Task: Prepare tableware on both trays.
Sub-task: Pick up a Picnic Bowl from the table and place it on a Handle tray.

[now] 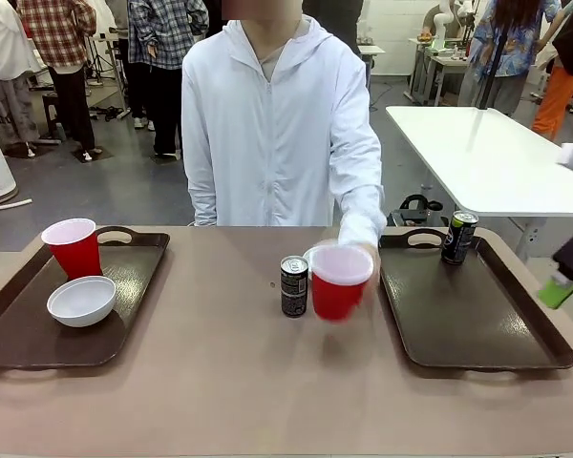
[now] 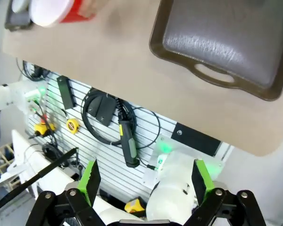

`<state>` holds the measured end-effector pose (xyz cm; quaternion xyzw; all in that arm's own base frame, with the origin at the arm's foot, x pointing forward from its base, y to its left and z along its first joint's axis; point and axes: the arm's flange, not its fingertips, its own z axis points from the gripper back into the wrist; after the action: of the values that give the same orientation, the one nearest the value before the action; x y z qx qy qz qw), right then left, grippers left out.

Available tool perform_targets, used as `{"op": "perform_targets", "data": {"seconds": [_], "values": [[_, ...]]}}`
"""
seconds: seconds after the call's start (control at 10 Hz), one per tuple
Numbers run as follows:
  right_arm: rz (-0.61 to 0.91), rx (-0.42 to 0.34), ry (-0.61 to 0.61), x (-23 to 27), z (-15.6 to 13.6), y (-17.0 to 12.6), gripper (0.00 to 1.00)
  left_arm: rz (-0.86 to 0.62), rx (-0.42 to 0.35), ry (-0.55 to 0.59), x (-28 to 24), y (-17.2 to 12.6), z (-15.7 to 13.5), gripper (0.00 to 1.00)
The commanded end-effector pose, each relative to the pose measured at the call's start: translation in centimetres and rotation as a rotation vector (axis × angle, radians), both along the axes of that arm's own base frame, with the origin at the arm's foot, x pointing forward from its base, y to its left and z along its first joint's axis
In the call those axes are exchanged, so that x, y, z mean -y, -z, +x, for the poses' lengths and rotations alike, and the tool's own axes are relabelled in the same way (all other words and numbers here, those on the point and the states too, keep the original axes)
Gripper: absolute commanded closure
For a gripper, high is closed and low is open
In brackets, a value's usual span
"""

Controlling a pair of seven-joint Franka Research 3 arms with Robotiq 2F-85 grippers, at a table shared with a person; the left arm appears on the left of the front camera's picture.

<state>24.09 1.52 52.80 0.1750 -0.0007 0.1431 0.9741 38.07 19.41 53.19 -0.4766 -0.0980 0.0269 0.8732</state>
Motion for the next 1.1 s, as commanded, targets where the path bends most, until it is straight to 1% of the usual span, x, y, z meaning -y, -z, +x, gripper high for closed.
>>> {"op": "perform_targets", "data": {"seconds": [0.0, 0.1, 0.2, 0.6, 0.7, 0.8, 0.9, 1.0], "values": [[-0.074, -0.02, 0.021, -3.0, 2.5, 0.0, 0.0, 0.07, 0.01, 0.022, 0.3, 0.9, 0.1, 0.0], [-0.08, 0.004, 0.009, -4.3, 3.2, 0.6, 0.0, 0.0, 0.0, 0.0, 0.0, 0.0, 0.0, 0.0], [-0.036, -0.011, -0.007, -1.7, 0.7, 0.2, 0.0, 0.0, 0.0, 0.0, 0.0, 0.0, 0.0, 0.0], [-0.036, -0.011, -0.007, -1.7, 0.7, 0.2, 0.0, 0.0, 0.0, 0.0, 0.0, 0.0, 0.0, 0.0], [-0.022, -0.004, 0.001, -1.9, 1.1, 0.0, 0.0, 0.0, 0.0, 0.0, 0.0, 0.0, 0.0, 0.0], [-0.02, 0.0, 0.055, -0.9, 0.5, 1.0, 0.0, 0.0, 0.0, 0.0, 0.0, 0.0, 0.0, 0.0], [-0.059, -0.015, 0.067, -2.3, 1.4, 1.2, 0.0, 0.0, 0.0, 0.0, 0.0, 0.0, 0.0, 0.0], [-0.122, 0.005, 0.068, -4.5, 2.5, 1.4, 0.0, 0.0, 0.0, 0.0, 0.0, 0.0, 0.0, 0.0]]}}
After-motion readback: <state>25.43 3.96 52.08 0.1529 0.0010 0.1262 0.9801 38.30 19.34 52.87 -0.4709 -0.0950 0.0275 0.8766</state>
